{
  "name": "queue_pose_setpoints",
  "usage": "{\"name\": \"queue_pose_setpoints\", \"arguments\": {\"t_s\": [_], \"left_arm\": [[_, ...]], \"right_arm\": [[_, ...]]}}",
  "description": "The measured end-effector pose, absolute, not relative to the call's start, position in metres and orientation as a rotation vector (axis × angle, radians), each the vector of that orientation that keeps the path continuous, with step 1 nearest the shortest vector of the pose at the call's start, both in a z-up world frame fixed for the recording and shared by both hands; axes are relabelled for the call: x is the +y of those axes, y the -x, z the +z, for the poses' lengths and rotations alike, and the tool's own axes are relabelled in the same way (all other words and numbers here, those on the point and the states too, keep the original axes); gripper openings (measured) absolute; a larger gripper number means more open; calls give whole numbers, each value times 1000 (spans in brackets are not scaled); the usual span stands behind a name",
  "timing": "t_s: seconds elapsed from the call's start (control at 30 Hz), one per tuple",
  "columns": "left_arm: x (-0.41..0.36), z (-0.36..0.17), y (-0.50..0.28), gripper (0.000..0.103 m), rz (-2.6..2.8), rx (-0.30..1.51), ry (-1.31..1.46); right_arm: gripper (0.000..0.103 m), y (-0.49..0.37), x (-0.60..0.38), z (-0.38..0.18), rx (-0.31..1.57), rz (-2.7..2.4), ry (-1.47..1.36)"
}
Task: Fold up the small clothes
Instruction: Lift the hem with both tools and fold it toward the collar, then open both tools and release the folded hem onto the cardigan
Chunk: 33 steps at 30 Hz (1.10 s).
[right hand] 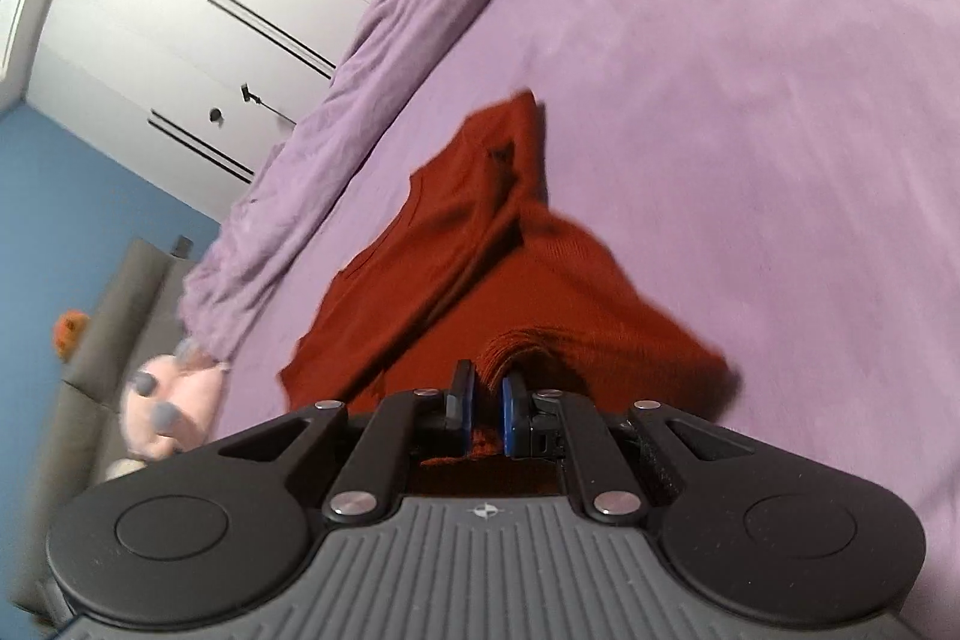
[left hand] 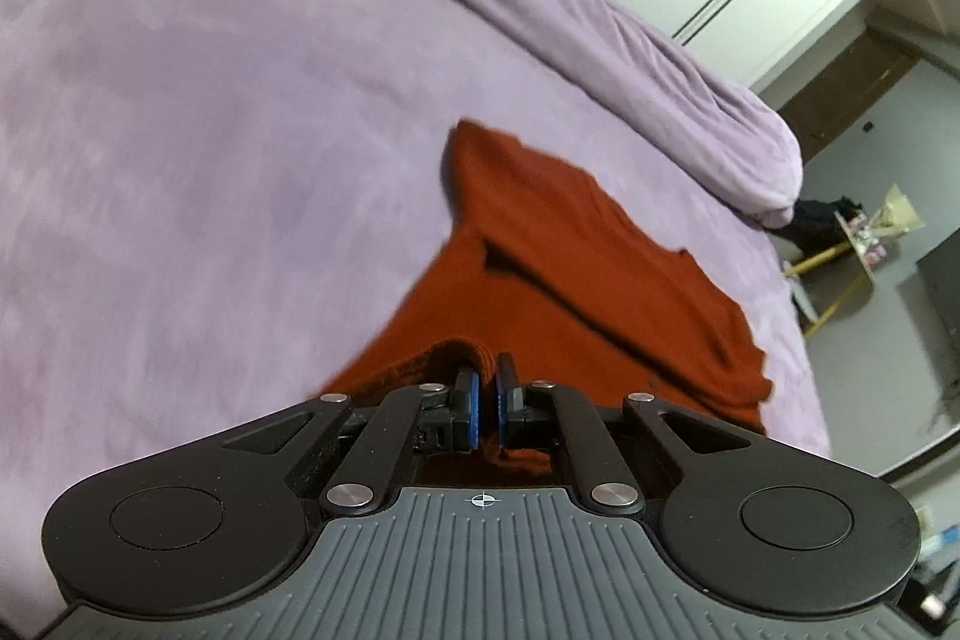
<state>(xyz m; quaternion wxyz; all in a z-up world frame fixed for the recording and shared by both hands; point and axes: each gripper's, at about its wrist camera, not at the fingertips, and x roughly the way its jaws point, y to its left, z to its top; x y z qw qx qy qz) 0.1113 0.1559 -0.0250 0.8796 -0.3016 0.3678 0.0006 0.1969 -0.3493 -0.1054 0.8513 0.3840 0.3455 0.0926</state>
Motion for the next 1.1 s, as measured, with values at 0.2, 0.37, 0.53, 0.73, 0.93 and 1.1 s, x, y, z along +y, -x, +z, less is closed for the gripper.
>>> {"name": "queue_pose_setpoints", "arguments": {"t_s": [0.2, 0.37, 0.53, 0.73, 0.93, 1.1], "left_arm": [[138, -30, -159, 7, 47, 764, 476], [131, -48, -178, 8, 62, 799, 407], [146, -48, -167, 24, 59, 753, 372], [156, -52, -167, 42, 12, 775, 325], [133, -64, -183, 46, -69, 822, 238], [123, -74, -195, 44, -98, 858, 207]], "right_arm": [[8, -242, -328, -108, 725, 143, -633], [25, -248, -318, -108, 728, 131, -508], [45, -229, -321, -94, 630, 118, -329], [46, -235, -311, -105, 693, 185, -150], [41, -253, -292, -110, 742, 235, -22], [40, -262, -294, -117, 785, 227, 3]]}}
